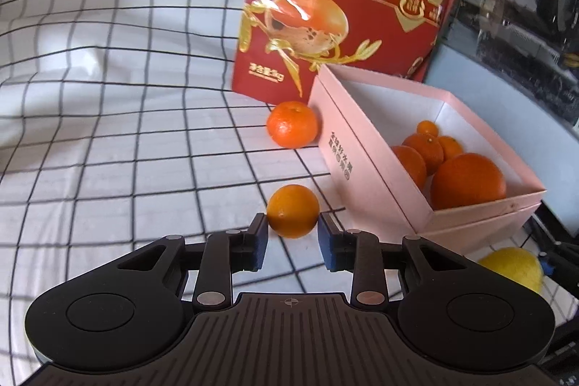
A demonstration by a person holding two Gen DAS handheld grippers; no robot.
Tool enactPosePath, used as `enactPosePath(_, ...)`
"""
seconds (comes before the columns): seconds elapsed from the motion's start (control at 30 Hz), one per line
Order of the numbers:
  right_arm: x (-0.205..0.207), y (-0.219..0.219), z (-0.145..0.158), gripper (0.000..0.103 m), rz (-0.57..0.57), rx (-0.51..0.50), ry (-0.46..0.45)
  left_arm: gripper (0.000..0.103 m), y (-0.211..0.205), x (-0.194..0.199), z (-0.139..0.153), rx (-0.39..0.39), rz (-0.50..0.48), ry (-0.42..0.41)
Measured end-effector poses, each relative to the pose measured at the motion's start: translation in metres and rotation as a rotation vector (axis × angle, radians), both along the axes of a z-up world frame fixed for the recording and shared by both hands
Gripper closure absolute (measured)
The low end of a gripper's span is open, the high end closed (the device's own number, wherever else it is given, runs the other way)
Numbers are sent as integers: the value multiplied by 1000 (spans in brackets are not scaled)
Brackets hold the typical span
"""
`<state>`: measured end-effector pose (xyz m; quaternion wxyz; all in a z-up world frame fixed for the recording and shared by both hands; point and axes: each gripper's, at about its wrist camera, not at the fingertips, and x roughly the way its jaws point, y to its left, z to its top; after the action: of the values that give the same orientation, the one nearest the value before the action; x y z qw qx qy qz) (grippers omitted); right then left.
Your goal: Organize fruits
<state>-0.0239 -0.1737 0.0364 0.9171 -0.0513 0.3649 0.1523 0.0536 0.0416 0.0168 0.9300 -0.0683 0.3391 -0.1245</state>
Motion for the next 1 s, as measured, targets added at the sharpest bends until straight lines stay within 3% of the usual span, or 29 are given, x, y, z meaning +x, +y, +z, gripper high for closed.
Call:
enactPosePath(0.2,0,1,0,14,4,-4,3,69,15,-36,7,-107,23,-32)
enactPosePath(0.37,0,1,0,14,-5,-3,3,69,8,-69,12,-119,-2,-68)
enactPosePath(0.6,2,-8,0,13,-19,49,8,68,-19,-106,6,-86,-65,-85)
enactPosePath(0.8,5,0,-2,7,13,-3,21,68,-41,-118,-1,16,-89,-92)
enactPosePath(0.93,4,4,-3,4,23,-44,25,66,-41,-114,-1,13,-87,-93)
enactPosePath(1.0,4,2,-3,3,18,-43,35,60,-40,-111,-2,0,-95,-73)
